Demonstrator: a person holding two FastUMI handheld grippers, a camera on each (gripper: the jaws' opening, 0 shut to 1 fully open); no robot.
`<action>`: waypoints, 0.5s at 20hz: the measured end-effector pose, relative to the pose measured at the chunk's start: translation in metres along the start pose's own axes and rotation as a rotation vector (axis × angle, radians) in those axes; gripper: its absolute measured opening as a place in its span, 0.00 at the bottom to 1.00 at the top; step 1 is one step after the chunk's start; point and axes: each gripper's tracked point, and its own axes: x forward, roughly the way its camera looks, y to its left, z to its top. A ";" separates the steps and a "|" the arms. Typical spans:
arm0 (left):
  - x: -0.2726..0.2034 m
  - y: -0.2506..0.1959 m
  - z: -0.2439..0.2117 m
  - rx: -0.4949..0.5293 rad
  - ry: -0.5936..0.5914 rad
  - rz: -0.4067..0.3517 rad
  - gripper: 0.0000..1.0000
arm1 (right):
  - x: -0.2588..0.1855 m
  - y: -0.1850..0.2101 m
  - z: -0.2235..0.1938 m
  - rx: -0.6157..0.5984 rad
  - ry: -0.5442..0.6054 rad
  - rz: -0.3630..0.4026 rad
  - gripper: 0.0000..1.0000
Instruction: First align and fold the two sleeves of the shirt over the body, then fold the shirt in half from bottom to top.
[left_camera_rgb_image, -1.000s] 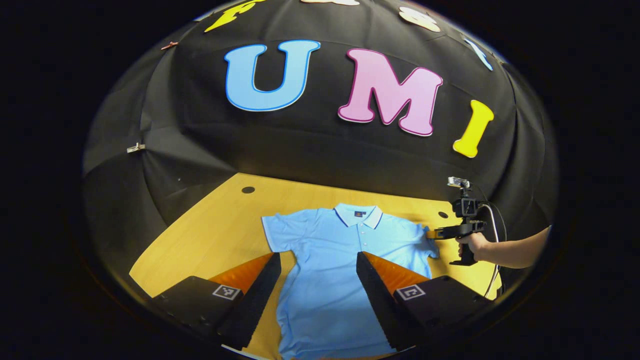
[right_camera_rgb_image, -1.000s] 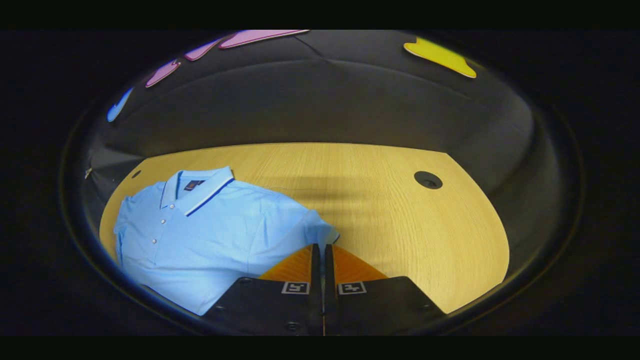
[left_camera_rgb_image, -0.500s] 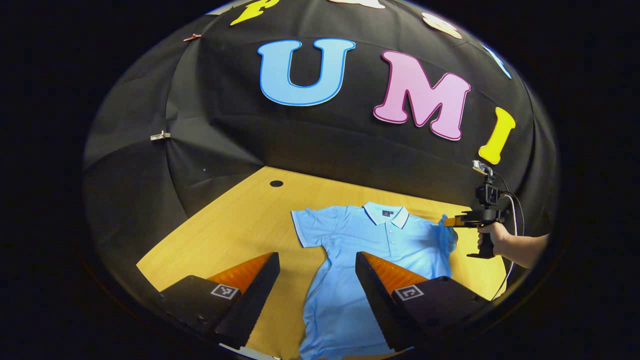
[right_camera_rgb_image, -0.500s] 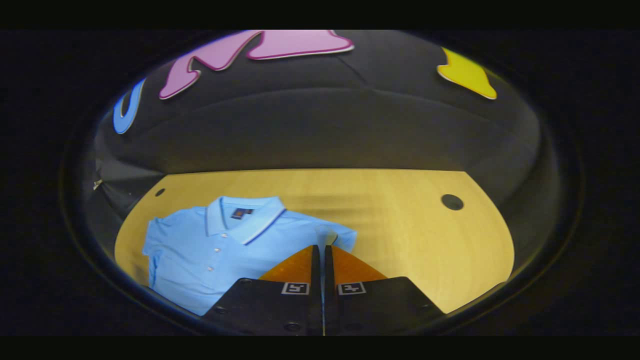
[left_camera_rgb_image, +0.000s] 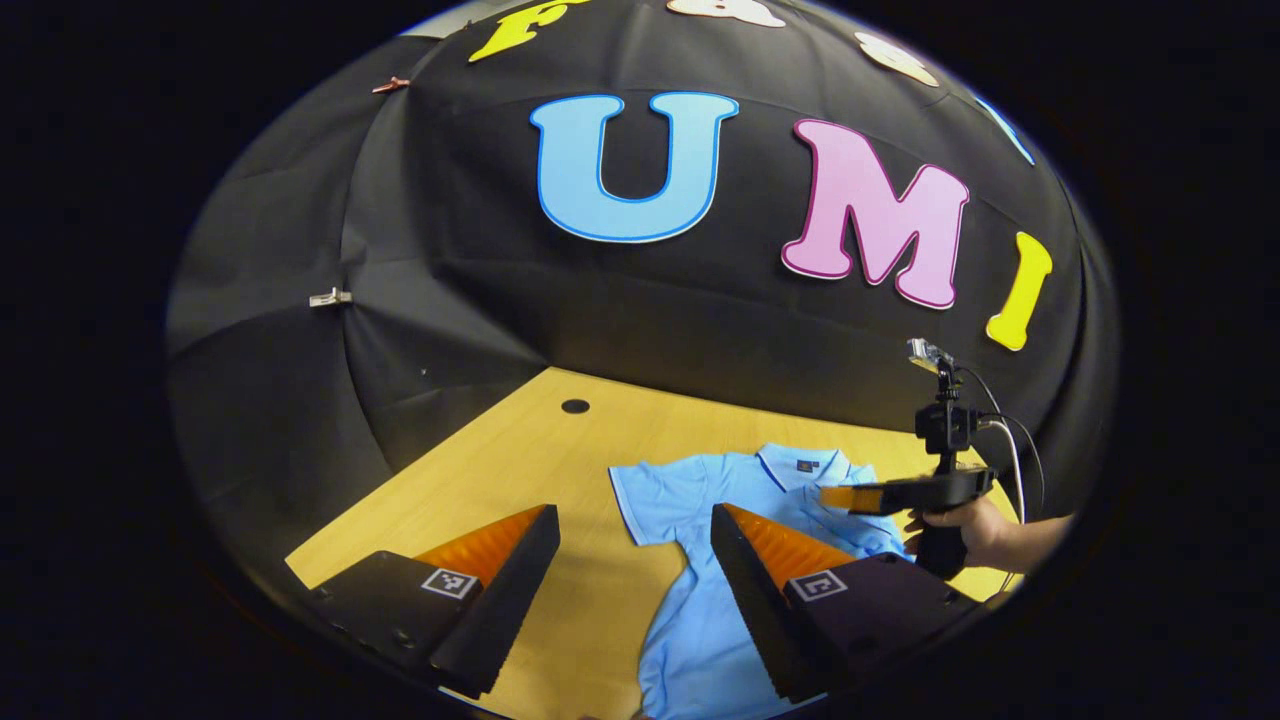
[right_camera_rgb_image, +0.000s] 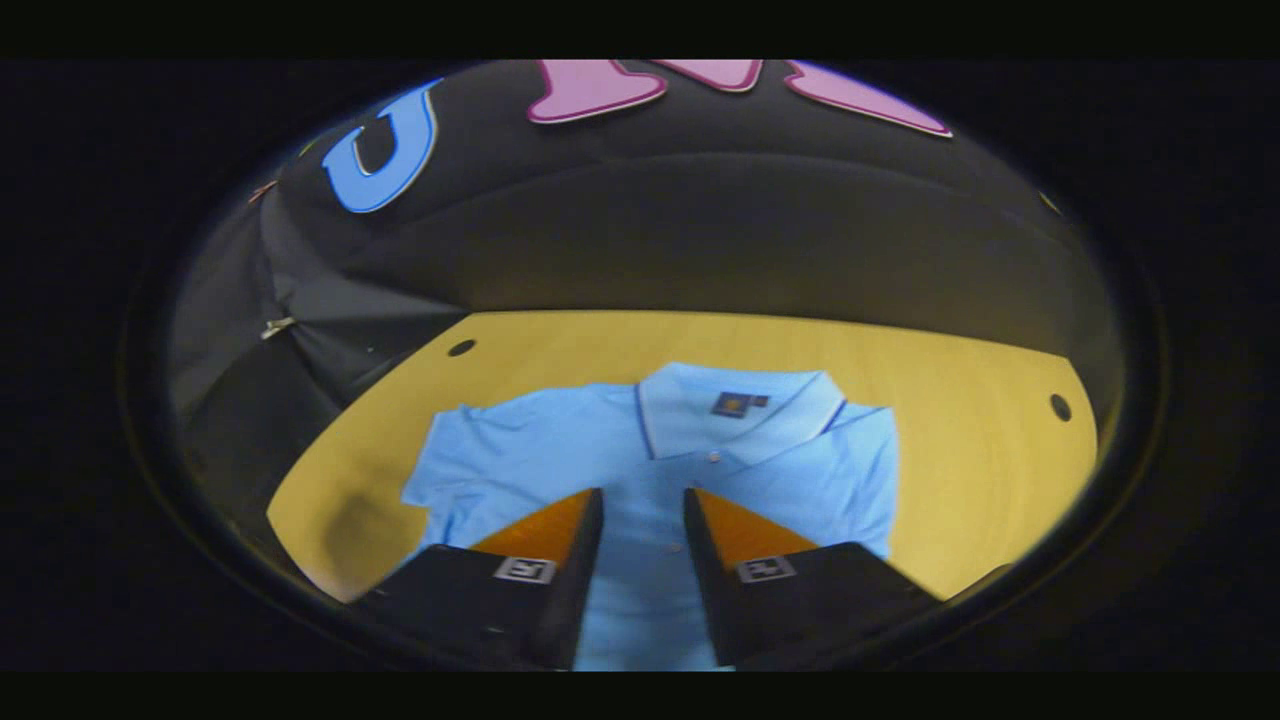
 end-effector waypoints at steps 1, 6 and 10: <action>0.010 0.002 0.001 0.020 0.007 -0.003 0.97 | -0.003 0.002 -0.001 -0.021 -0.006 0.005 0.71; 0.086 0.001 0.002 0.010 0.050 -0.062 0.97 | -0.061 -0.028 -0.010 -0.075 -0.050 -0.043 0.99; 0.163 -0.007 -0.022 -0.049 0.137 -0.113 0.97 | -0.112 -0.067 -0.027 -0.064 -0.084 -0.082 0.98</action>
